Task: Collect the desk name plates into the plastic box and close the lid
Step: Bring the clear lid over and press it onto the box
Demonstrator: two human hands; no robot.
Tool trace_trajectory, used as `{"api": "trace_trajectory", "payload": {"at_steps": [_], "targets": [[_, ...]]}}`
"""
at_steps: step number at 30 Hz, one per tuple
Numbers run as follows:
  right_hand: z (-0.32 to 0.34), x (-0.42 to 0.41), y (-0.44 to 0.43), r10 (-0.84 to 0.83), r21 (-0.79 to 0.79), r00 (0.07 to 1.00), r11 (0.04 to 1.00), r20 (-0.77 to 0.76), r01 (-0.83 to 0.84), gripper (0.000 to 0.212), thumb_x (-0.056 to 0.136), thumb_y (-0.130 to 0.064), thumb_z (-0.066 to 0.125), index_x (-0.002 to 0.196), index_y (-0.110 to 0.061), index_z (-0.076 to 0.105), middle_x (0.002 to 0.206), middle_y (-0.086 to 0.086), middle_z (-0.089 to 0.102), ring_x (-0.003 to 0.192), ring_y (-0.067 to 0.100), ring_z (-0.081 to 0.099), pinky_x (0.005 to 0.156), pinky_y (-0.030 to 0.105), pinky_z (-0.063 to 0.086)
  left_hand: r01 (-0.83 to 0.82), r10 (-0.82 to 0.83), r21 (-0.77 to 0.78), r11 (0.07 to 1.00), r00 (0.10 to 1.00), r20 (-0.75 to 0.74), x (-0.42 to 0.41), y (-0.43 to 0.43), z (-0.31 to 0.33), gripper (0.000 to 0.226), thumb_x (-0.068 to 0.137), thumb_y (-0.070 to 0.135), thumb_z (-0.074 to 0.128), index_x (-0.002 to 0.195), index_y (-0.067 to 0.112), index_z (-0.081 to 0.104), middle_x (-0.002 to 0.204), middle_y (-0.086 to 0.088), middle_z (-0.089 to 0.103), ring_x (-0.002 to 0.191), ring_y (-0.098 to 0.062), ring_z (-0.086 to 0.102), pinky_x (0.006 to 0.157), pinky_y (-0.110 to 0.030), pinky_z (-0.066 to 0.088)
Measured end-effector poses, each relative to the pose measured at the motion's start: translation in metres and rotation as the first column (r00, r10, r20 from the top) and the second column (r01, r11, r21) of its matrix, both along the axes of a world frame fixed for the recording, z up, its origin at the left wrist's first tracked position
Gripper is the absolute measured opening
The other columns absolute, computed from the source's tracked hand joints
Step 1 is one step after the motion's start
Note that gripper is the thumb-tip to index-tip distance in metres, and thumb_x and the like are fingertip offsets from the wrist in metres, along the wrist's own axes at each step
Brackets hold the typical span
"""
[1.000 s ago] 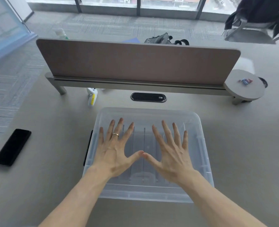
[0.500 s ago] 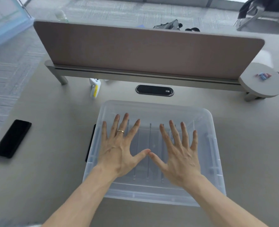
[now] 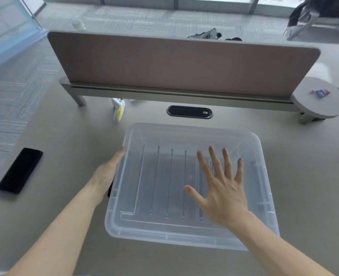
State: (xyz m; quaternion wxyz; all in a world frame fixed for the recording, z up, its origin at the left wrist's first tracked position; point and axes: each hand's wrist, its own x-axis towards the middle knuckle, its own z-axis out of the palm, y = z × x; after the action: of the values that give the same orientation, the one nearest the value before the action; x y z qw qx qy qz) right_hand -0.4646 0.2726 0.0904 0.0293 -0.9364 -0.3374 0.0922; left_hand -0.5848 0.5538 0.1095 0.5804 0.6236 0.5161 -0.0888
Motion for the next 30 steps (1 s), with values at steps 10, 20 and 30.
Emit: {"api": "trace_trajectory", "payload": {"at_steps": [10,20,30], "targets": [[0.005,-0.001,0.000,-0.007,-0.022,1.000,1.000,-0.006,0.006,0.092,0.088,-0.087,0.013,0.163,-0.039,-0.008,0.174,-0.002,-0.011,0.159,0.030,-0.018,0.124,0.066,-0.002,0.145,-0.119,0.622,0.769,0.989,-0.083,0.010,-0.012,0.013,0.040,0.089,0.051,0.071,0.096,0.012,0.066,0.089,-0.006,0.070,0.088,-0.033,0.065,0.075,-0.035,0.051],[0.003,-0.001,0.001,-0.009,0.000,1.000,1.000,-0.006,0.009,0.092,0.088,-0.086,0.013,0.162,-0.039,-0.011,0.173,-0.002,-0.015,0.158,0.031,-0.021,0.124,0.065,-0.005,0.029,-0.106,0.748,0.663,0.993,0.055,0.015,-0.042,-0.002,0.028,0.105,0.022,0.054,0.120,0.001,0.063,0.103,-0.025,0.071,0.099,-0.046,0.063,0.083,-0.045,0.050],[0.012,0.000,0.000,-0.003,0.033,0.998,0.999,-0.063,0.005,0.092,0.087,-0.087,0.017,0.162,-0.040,-0.010,0.172,-0.003,-0.019,0.157,0.029,-0.025,0.123,0.065,-0.009,0.383,-0.315,0.809,0.447,0.913,-0.258,0.028,-0.062,0.007,0.079,0.103,0.046,0.044,0.163,0.003,0.015,0.167,-0.026,0.018,0.155,-0.040,0.018,0.126,-0.049,0.018]]}}
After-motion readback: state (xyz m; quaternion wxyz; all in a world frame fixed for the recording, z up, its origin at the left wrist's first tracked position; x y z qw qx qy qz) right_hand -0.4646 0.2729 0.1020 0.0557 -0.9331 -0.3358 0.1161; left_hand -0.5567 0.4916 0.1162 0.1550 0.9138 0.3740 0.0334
